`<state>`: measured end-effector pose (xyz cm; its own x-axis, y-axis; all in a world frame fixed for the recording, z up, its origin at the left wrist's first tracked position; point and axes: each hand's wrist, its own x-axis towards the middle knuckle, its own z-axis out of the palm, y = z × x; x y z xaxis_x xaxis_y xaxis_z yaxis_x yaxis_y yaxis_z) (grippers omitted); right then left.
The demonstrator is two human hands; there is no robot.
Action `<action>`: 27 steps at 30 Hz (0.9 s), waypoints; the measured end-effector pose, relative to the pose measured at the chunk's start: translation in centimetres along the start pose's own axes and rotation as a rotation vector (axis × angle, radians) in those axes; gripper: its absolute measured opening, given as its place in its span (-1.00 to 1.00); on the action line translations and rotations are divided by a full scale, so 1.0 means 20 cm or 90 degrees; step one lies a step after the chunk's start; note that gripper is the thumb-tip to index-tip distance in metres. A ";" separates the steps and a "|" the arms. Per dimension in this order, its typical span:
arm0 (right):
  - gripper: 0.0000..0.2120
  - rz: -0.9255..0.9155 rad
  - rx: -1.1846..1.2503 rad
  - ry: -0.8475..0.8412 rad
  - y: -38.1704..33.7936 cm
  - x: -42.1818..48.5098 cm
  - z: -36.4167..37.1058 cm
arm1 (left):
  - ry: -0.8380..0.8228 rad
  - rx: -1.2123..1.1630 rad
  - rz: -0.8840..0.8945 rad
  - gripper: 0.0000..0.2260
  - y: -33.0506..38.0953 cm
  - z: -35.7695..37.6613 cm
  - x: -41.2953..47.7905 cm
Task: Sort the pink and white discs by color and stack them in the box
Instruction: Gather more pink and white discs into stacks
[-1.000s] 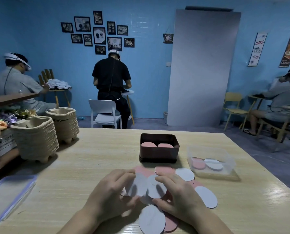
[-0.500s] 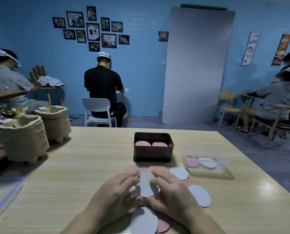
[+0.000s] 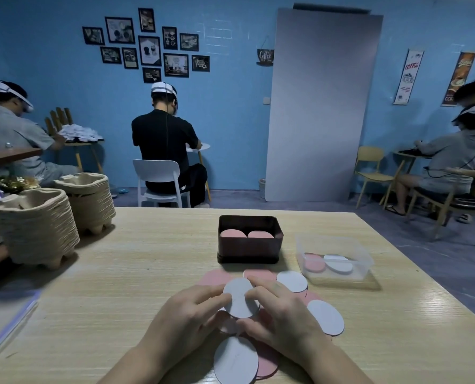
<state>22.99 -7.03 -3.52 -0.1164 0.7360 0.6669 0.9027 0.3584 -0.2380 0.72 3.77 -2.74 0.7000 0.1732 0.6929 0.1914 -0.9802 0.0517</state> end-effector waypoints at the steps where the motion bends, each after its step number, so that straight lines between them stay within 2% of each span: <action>1: -0.62 0.000 0.001 -0.005 0.00 0.00 0.00 | -0.001 0.004 0.002 -0.86 0.00 0.00 0.00; 13: -0.72 0.012 -0.008 -0.067 0.01 0.00 0.00 | -0.021 0.015 -0.017 -0.84 -0.01 0.01 -0.01; 18: -0.67 -0.011 -0.006 -0.032 -0.02 0.02 -0.01 | -0.030 0.003 -0.033 -0.79 -0.02 0.01 -0.01; 23: -0.73 -0.009 -0.009 -0.031 -0.02 0.03 -0.06 | -0.046 -0.072 -0.088 -0.79 0.00 -0.02 -0.01; 27: -0.69 0.002 -0.005 -0.026 0.00 0.00 -0.11 | -0.053 -0.134 -0.129 -0.76 0.03 -0.07 -0.05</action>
<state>23.83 -8.28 -1.86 -0.1296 0.7600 0.6369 0.9062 0.3514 -0.2350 -0.77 2.91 -2.44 0.7179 0.3660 0.5922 0.1920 -0.9218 0.3368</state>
